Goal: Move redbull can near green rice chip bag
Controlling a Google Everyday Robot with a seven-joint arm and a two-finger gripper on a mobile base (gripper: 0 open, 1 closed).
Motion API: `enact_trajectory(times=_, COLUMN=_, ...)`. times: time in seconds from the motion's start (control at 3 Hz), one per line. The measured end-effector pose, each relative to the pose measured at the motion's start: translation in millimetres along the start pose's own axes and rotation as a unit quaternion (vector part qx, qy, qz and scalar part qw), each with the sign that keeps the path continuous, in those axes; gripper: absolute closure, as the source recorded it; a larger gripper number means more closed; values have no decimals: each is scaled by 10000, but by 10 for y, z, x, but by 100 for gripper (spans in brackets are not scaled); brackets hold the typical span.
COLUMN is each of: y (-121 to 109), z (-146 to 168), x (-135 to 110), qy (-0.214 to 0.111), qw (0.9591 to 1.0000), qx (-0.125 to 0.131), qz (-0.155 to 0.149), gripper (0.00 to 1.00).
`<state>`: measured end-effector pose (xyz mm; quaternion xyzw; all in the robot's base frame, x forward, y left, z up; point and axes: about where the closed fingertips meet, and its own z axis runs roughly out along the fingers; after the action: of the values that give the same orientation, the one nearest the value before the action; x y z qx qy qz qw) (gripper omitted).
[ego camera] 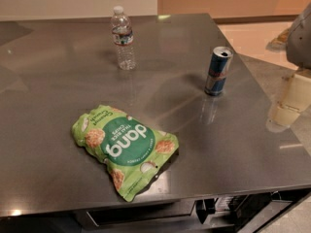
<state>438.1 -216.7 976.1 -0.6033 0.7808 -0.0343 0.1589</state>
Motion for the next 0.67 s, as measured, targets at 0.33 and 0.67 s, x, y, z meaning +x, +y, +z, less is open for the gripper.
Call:
enact_trajectory(times=0.33, y=0, z=0, x=0, qy=0, qw=10000, qx=1, qz=0, gripper=0)
enact_trajectory(times=0.67, y=-87, z=44, x=-31, qy=-151, qw=9998, qx=-56, qz=87, gripper=0)
